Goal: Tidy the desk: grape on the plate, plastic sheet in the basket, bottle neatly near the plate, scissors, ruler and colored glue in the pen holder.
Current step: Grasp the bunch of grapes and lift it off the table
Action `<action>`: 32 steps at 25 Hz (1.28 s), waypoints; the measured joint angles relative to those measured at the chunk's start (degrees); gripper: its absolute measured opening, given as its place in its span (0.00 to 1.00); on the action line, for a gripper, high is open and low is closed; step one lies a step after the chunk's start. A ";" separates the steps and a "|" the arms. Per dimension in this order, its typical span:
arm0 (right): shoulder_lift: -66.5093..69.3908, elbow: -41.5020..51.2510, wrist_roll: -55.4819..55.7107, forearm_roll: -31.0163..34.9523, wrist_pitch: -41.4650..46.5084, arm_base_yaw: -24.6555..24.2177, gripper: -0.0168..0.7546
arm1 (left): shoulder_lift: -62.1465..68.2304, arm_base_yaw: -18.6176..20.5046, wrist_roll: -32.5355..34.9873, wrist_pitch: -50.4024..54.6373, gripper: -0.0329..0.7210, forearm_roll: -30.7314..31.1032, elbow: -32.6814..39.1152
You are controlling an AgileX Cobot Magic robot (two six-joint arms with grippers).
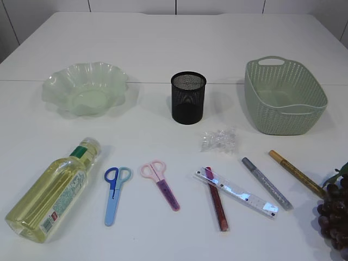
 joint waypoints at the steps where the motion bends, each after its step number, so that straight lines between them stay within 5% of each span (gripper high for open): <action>1: 0.00 0.00 0.00 0.00 0.00 0.00 0.61 | 0.00 0.00 0.00 0.00 0.58 0.00 0.00; 32: 0.00 0.00 0.00 1.64 0.00 0.00 0.61 | 0.21 0.00 0.09 0.00 0.53 0.00 0.00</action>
